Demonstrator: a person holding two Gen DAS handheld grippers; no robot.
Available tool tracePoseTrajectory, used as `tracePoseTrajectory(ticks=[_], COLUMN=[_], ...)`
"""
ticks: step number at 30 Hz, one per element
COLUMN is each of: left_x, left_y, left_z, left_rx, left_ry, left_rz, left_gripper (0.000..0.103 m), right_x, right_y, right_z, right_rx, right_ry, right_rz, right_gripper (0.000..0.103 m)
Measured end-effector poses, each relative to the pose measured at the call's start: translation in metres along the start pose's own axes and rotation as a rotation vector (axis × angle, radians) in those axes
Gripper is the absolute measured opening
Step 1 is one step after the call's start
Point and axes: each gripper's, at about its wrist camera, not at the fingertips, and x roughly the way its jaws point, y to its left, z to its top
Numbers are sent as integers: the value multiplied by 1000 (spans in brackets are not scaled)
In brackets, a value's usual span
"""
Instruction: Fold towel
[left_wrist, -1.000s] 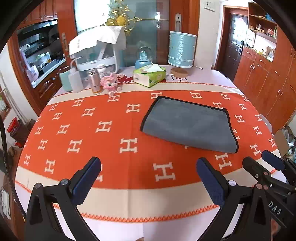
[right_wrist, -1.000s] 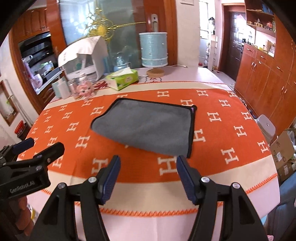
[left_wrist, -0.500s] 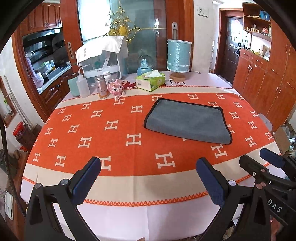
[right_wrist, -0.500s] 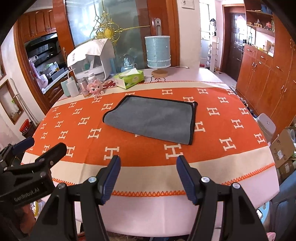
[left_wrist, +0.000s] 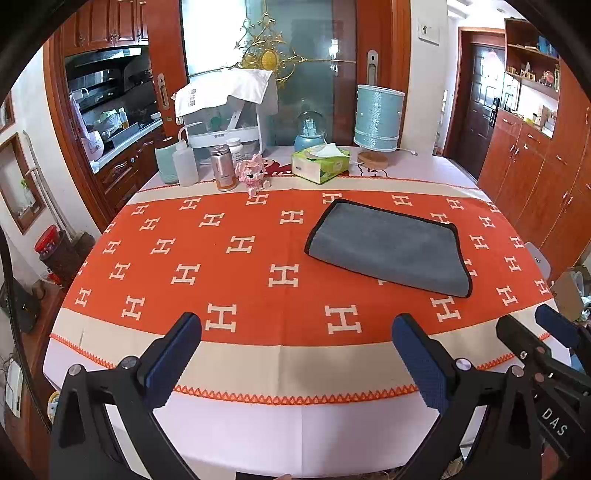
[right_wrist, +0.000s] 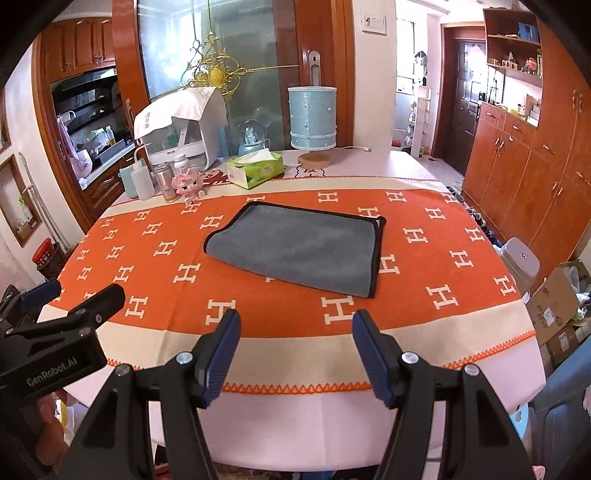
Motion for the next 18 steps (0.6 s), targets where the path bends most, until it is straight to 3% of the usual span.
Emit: tracePoseTrajectory(ticks=[18], left_x=[4], left_y=[-9], left_z=[-7], left_rx=[18], left_ry=[25], left_rz=[-7], left_gripper=[102], right_x=[1], right_y=[3], right_z=[-8], right_rx=[14], right_ry=[16], right_rz=[-4], right_gripper=[63])
